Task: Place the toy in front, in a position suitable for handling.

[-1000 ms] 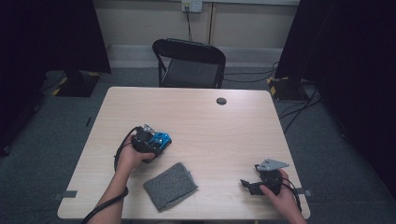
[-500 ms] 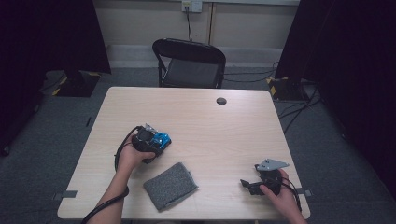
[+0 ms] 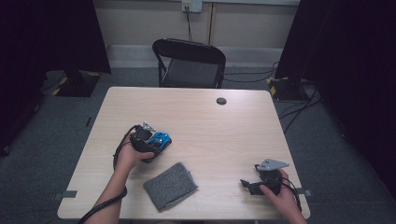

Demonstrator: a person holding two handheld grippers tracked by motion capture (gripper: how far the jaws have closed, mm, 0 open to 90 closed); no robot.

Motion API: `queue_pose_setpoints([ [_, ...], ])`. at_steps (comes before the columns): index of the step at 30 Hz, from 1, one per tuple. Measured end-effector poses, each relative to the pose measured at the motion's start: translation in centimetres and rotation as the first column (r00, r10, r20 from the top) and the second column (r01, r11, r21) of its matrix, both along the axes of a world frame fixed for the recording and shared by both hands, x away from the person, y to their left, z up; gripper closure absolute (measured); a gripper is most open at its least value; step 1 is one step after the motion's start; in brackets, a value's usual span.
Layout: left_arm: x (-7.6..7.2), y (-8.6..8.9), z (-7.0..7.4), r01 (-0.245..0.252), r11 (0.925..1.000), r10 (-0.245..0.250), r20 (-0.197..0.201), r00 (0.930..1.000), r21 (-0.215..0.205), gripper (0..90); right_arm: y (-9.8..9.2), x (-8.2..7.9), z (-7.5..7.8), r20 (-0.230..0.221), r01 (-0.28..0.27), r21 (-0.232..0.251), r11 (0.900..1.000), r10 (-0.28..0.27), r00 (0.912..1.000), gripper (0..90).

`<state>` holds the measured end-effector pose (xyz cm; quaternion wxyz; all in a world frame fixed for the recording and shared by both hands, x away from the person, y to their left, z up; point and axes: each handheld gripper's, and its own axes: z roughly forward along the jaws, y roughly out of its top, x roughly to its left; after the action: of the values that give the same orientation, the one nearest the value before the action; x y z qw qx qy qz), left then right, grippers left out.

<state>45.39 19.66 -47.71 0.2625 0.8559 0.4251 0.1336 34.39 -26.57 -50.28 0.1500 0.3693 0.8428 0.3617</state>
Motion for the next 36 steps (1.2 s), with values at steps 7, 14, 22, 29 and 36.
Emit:
queue_pose_setpoints([
  [7,-0.1,0.0,-0.5,0.004,0.9999,-0.004,-0.011,0.9999,-0.012,19.8,0.0,0.0,0.0,-0.001,0.0,0.0,1.0,0.0,1.0,11.4],
  [14,-0.3,-0.1,-0.8,0.004,0.9998,-0.005,-0.017,0.9998,-0.018,26.0,0.0,0.0,0.0,0.0,0.0,0.0,1.0,0.0,1.0,11.4],
  [22,-0.4,-0.8,0.4,-0.006,0.9999,0.006,-0.015,0.9999,0.011,28.4,0.0,0.0,0.0,0.0,0.0,0.0,1.0,0.0,1.0,11.4],
  [29,-0.3,-1.1,0.4,-0.002,0.9989,0.004,-0.043,0.9991,0.047,28.5,0.0,0.0,0.0,0.0,-0.001,0.0,1.0,0.001,1.0,11.4],
  [36,-0.2,-1.3,1.2,-0.007,0.9993,0.009,-0.04,0.9991,0.036,28.5,0.0,0.0,0.0,0.0,-0.001,0.0,1.0,0.001,1.0,11.3],
])
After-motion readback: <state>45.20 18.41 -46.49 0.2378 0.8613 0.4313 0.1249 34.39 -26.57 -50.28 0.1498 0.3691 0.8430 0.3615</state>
